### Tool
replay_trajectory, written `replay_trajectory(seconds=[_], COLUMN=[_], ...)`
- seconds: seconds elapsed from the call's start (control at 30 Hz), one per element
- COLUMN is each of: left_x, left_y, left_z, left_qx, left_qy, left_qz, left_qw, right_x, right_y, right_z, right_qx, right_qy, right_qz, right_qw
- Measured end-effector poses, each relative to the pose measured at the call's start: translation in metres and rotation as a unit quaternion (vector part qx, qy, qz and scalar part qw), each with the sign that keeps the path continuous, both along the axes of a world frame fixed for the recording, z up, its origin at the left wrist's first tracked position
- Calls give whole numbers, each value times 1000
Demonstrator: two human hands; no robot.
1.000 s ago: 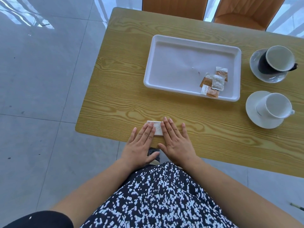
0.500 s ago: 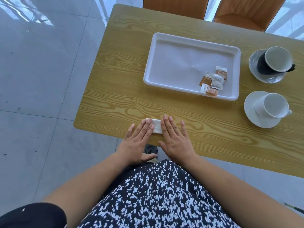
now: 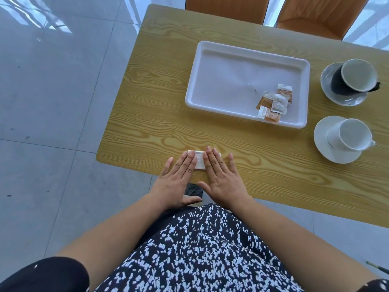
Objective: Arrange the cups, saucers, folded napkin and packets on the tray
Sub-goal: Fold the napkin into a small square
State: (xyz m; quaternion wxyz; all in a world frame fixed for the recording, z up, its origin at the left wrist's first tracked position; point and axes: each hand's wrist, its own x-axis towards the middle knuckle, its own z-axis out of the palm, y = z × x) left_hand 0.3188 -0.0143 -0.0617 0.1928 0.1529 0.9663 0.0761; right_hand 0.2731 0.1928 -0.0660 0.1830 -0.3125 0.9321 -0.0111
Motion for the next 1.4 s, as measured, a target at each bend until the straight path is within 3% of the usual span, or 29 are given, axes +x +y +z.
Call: replay_trajectory(seconds=[0.37,0.47,0.6,0.77,1.0,1.2,1.3,1.4], left_x=[-2,-4,-17,-50,-73,-75,-80,-89], left_y=[2,2,10,17,9,11,11,7], left_z=[6,12,27,36,32,27,28,35], left_qx=[8,22,97,204,171,175,238,361], left_qy=[-18,-17,17,27,-6,-5,-21,-87], left_qz=[10,25,95,209,242,255,283,335], left_qw=[1000,999,991,956,955,951,929,866], right_x=[-3,-7,-31,-67,-76,-60,-62,-71], right_y=[19,14,1,-15,-24,-28,-26,-19], right_z=[11,20,39,45,42,42,50,61], right_qx=[13,-27,-120,-73,-3,-92,-154,-214], right_qy=[-37,-46,9,-38,-59,-86,-165,-206], right_qz=[-23,-55,-119,-174,-142,-168,-241,-286], right_qw=[999,997,986,981,988,978,944,911])
